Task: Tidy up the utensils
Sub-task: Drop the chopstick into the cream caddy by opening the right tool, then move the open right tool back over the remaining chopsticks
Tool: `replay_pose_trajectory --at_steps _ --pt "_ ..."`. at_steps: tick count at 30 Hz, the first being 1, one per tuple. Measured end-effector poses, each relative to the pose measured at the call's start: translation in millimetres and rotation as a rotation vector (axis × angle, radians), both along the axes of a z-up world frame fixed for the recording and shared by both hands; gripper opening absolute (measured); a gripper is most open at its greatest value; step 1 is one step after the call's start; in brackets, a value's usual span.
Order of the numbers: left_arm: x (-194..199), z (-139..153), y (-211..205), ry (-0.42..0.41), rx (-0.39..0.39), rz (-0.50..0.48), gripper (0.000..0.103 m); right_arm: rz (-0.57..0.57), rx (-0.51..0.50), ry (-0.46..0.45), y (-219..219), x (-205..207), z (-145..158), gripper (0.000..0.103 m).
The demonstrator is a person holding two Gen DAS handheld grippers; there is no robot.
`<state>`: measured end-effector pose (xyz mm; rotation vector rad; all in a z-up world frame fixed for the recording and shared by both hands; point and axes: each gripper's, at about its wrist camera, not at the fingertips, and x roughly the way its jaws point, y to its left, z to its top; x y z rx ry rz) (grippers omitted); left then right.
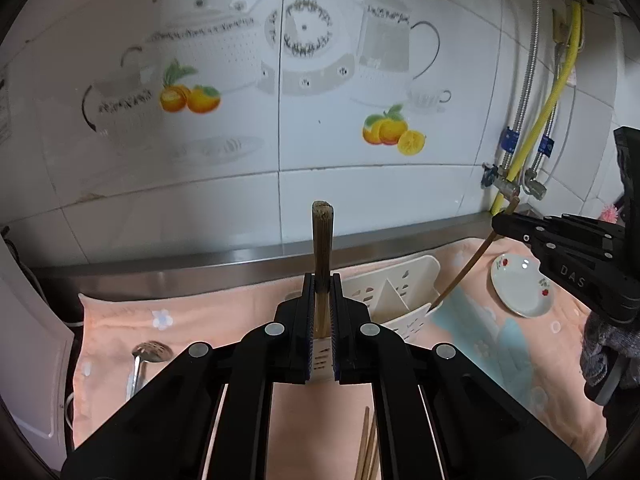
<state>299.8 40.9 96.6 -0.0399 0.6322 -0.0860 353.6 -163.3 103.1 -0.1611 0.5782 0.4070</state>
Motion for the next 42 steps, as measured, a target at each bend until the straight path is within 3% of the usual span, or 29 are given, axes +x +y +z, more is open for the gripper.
replay_pose_trajectory --at_steps 7,13,14,16,24,33,42 --pt "11.5 -14.3 -2.5 0.03 0.002 0.0 0.007 0.006 -0.01 -0.007 3.7 -1.8 -3.2 0.008" --pt "4.5 -8.5 -2.3 0.0 0.013 0.003 0.009 -0.002 0.003 -0.037 -2.0 -11.5 3.8 0.02" --pt "1.9 -6.5 -1.8 -0.006 0.011 0.0 0.009 -0.002 0.004 -0.043 -3.2 -14.3 5.3 0.021" --pt "-6.8 -1.2 -1.8 -0.028 0.027 0.006 0.021 -0.007 -0.002 -0.06 -6.2 -21.8 7.9 0.025" --pt "-60.0 3.4 1.1 -0.066 0.032 0.004 0.022 -0.004 0.018 -0.101 -31.1 -76.2 6.4 0.04" --pt "-119.2 -42.8 5.1 -0.006 0.024 -0.011 0.022 0.007 0.037 -0.047 -53.9 -139.3 -46.4 0.045" --pt "-164.0 -103.6 14.1 0.071 0.018 0.002 0.022 -0.031 -0.013 0.067 -70.6 -186.5 -130.3 0.048"
